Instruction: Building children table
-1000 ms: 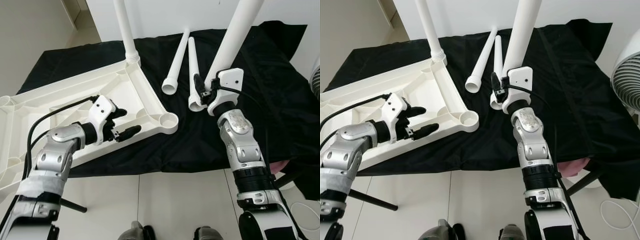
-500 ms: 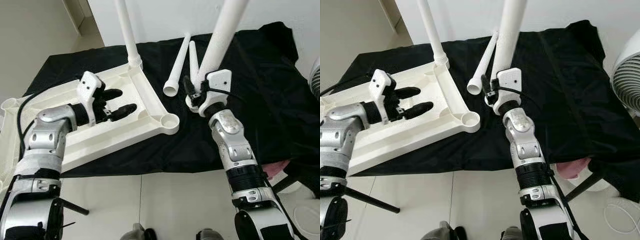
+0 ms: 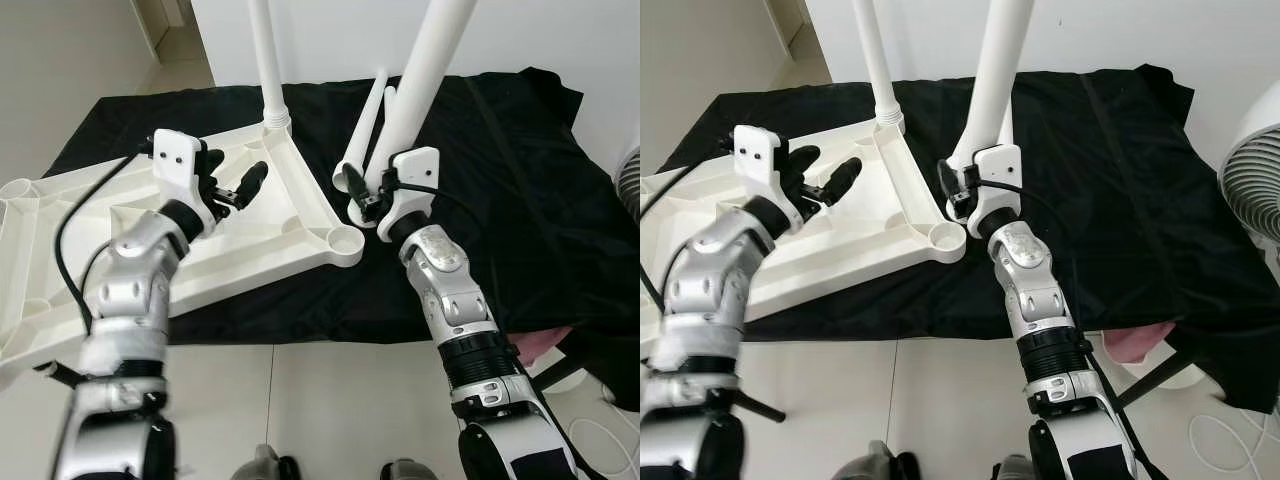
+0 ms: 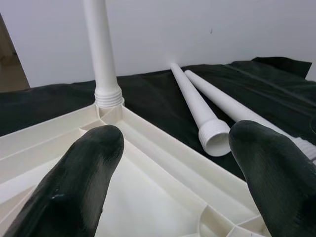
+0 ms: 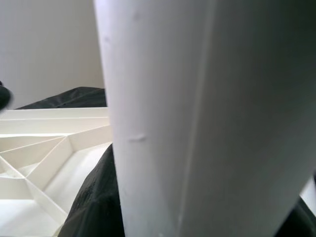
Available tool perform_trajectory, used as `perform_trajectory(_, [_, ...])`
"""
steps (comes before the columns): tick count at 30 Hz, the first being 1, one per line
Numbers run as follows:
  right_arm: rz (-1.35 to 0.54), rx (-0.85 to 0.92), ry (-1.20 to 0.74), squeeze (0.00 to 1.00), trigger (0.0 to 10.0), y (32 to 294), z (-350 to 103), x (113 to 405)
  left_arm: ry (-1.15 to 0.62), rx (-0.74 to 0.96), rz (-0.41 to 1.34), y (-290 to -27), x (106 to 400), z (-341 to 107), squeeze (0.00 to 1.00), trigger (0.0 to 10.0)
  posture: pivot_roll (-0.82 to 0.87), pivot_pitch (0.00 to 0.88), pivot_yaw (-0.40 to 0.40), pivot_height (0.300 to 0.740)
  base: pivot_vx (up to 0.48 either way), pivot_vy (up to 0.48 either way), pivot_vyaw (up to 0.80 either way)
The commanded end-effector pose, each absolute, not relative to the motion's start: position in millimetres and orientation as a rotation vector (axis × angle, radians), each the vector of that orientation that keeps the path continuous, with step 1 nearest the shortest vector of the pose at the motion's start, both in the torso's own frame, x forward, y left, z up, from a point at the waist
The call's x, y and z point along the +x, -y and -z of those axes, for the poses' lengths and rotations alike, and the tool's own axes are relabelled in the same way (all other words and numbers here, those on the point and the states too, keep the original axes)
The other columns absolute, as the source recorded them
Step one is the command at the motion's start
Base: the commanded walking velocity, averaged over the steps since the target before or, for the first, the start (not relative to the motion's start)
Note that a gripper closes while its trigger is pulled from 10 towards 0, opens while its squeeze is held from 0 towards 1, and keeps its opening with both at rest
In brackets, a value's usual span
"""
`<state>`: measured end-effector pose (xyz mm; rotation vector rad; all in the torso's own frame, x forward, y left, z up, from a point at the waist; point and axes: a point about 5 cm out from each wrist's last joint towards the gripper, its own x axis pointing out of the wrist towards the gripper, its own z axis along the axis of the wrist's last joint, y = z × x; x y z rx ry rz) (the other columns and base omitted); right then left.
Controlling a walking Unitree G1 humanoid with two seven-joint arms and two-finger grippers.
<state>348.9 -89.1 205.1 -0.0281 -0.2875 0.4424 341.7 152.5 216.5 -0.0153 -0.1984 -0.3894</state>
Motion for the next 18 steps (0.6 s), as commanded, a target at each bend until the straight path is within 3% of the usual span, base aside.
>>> perform_trajectory(1, [-0.46, -0.026, 0.275, 0.0, 10.0, 85.0, -200.3, 349.3, 0.193, 0.002, 0.306, -157.8, 336.7, -215.2, 0.0, 10.0, -0.07, 0.064, 0.073, 0.74, 0.0, 0.0, 0.0])
perform_trajectory(18, [-0.503, -0.054, 0.192, 0.0, 10.0, 72.0, -178.1, 356.4, 0.14, 0.028, 0.337, -138.6, 322.2, -197.8, 0.0, 10.0, -0.06, 0.045, 0.057, 0.74, 0.0, 0.0, 0.0])
